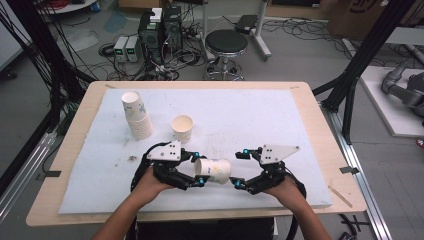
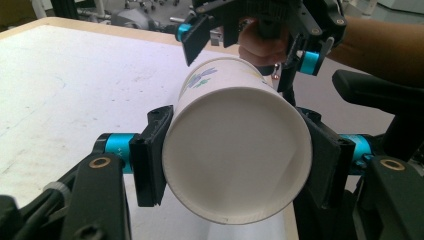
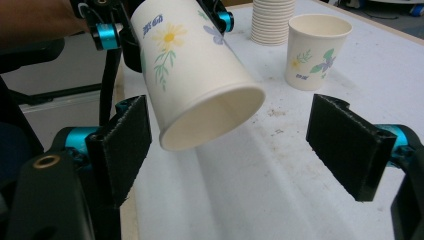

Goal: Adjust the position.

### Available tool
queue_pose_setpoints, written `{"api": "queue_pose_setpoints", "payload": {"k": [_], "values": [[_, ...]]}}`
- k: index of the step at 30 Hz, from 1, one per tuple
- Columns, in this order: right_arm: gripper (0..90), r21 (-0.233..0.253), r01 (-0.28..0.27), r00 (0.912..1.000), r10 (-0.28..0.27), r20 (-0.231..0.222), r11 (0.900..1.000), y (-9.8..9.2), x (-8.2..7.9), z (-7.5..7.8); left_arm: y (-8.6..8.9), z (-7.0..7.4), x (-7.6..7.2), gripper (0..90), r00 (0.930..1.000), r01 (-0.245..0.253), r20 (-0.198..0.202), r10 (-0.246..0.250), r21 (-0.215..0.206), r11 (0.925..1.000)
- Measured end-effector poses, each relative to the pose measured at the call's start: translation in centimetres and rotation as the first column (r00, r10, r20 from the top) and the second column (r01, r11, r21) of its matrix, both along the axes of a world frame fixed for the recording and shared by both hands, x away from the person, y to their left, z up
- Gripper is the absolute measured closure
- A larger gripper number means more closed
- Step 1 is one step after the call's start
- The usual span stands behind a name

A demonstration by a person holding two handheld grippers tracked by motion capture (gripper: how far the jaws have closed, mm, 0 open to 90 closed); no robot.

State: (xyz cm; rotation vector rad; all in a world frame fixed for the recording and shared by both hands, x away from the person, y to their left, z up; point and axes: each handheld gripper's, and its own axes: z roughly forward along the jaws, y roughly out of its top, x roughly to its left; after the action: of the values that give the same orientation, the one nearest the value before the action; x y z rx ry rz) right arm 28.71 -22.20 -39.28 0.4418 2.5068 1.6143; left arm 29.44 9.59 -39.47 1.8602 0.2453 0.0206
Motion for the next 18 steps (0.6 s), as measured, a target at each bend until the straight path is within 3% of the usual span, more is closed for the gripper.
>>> {"api": "queue_pose_setpoints", "payload": {"k": [9, 18], "values": [[18.8, 0.023, -0.001, 1.0000, 0.001, -0.007, 1.000, -0.4, -0.5, -1.3, 0.6, -0.5, -0.3, 37.1, 0.9999, -0.012, 0.009, 0.013, -0.073, 0.9972], [18.9, 0.042, -0.011, 0.9998, 0.011, -0.013, 0.999, -0.6, -0.5, -1.4, 1.3, -0.1, -0.4, 37.1, 0.9994, -0.024, 0.021, 0.026, -0.110, 0.9936]]}}
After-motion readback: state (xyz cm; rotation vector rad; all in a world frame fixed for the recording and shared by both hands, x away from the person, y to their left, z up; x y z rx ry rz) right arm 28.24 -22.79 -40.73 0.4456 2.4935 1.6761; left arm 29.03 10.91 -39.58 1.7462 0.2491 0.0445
